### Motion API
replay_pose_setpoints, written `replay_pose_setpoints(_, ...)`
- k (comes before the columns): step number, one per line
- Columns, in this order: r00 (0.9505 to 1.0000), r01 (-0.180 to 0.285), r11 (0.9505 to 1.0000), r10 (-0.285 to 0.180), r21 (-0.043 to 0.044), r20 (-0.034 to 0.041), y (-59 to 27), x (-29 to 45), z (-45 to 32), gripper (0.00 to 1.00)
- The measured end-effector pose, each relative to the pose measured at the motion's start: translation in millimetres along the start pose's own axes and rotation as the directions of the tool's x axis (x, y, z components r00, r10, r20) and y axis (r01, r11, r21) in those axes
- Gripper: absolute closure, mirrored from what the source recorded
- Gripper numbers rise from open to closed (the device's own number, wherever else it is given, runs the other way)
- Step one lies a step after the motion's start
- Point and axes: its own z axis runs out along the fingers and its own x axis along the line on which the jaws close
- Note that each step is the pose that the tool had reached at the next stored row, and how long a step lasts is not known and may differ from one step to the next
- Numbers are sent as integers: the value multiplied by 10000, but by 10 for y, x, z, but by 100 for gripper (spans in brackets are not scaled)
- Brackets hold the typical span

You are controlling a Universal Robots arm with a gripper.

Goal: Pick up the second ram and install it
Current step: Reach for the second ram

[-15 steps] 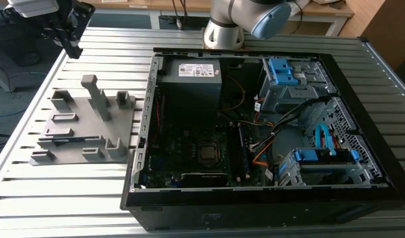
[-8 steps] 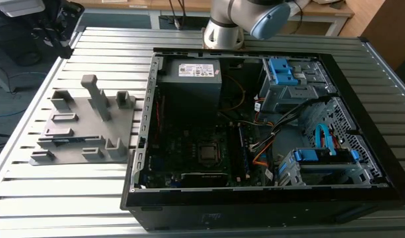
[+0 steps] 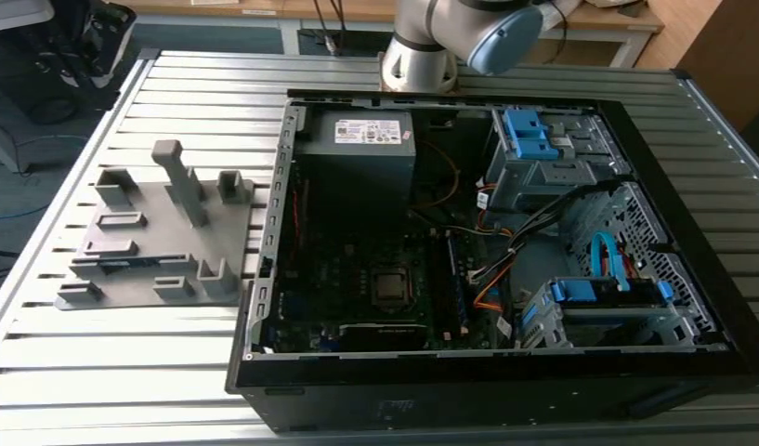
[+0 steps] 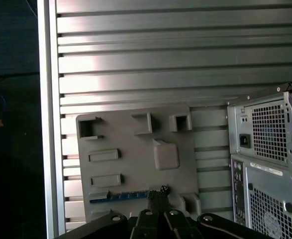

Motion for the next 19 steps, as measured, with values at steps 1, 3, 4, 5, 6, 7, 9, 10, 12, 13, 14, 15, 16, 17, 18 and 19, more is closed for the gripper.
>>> replay_pose_setpoints(1,10000,0,10000,0,0,-1,-2,23,-1,90)
replay_pose_setpoints(3,10000,1,10000,-1,1,-1,-6,70,-1,90)
replay_pose_setpoints(4,10000,0,10000,0,0,0,-8,94,-1,90)
replay_pose_setpoints(5,10000,1,10000,-1,0,1,-10,117,-1,90)
replay_pose_setpoints(6,10000,1,10000,-1,0,0,-12,139,-2,90)
replay_pose_setpoints(7,10000,1,10000,-1,0,-1,-14,162,-2,90)
replay_pose_setpoints(9,10000,0,10000,0,1,-1,-18,211,-3,90)
replay_pose_setpoints(10,10000,-1,10000,1,1,-1,-20,234,-3,90)
replay_pose_setpoints(12,10000,-1,10000,1,0,0,-24,278,-3,90)
replay_pose_setpoints(13,10000,0,10000,0,0,0,-26,301,-3,90)
replay_pose_setpoints(14,10000,0,10000,0,0,-1,-28,325,-4,90)
replay_pose_setpoints(15,10000,0,10000,0,1,-1,-31,349,-4,90)
replay_pose_setpoints(16,10000,0,10000,0,0,0,-33,373,-3,90)
replay_pose_setpoints(17,10000,0,10000,0,1,-1,-37,399,-3,90)
replay_pose_setpoints(18,10000,0,10000,0,0,0,-42,421,-1,90)
replay_pose_setpoints(19,10000,1,10000,-1,0,0,-54,440,1,90)
